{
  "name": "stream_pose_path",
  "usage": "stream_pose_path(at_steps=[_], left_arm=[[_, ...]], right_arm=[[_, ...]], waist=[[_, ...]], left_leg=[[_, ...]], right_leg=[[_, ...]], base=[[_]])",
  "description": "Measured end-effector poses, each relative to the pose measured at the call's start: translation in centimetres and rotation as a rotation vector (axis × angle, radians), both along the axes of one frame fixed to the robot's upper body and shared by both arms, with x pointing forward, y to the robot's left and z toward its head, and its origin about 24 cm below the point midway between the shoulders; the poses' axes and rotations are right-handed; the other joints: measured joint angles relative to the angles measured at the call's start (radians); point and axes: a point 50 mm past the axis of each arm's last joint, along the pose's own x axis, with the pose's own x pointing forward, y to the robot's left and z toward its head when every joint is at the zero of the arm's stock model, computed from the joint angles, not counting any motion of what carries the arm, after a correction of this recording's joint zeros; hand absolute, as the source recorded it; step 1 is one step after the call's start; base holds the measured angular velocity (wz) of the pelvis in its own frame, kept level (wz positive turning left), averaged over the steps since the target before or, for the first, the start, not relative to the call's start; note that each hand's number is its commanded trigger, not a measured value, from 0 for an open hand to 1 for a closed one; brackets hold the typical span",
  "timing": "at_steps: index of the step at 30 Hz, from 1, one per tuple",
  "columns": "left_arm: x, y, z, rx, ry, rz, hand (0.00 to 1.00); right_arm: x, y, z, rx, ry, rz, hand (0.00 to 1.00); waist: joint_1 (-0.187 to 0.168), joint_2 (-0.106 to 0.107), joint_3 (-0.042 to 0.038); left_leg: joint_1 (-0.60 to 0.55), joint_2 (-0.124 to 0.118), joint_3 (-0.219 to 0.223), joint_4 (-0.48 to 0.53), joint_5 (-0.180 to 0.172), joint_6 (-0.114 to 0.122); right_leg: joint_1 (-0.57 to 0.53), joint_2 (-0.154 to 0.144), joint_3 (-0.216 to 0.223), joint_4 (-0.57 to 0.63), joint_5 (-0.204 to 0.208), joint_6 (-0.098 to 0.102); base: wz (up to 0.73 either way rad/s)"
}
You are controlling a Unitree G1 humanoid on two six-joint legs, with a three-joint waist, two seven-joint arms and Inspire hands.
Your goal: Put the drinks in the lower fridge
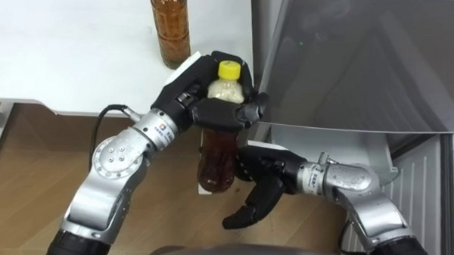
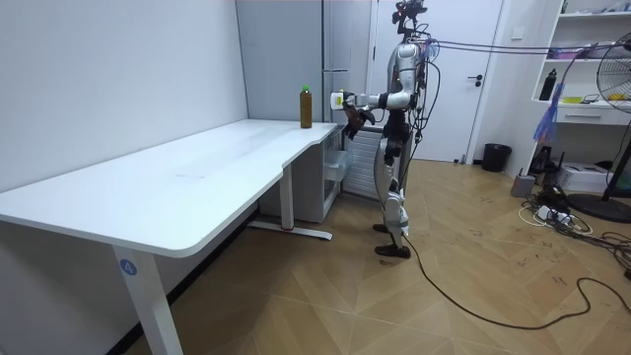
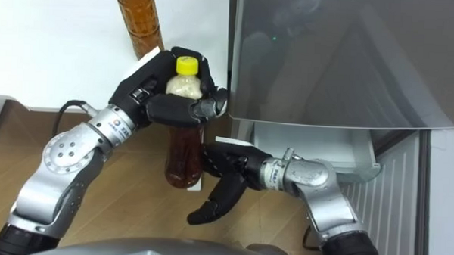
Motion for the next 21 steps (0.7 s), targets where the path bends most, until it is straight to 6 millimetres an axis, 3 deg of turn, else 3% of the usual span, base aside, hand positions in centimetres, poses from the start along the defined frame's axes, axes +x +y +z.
stream_pose_path(at_steps=[5,21], left_arm=[[-0.3,-0.7,-0.3,0.001,0.012,-0.024,1.0],[-0.8,-1.2,-1.5,0.025,0.064,-0.085,1.0]], right_arm=[[0.1,0.2,0.0,0.034,0.002,-0.047,0.0],[-0.4,0.1,0.1,0.208,0.086,-0.152,0.0]], waist=[[-0.001,0.002,0.0032],[0.0,-0.002,0.0012]], left_leg=[[0.002,0.0,-0.002,-0.002,0.0,0.0],[-0.007,-0.002,-0.014,0.001,0.0,0.0]], right_leg=[[0.0,0.001,-0.004,0.003,0.0,0.0],[-0.006,0.0,-0.01,0.007,0.0,0.0]], base=[[0.0],[0.0]])
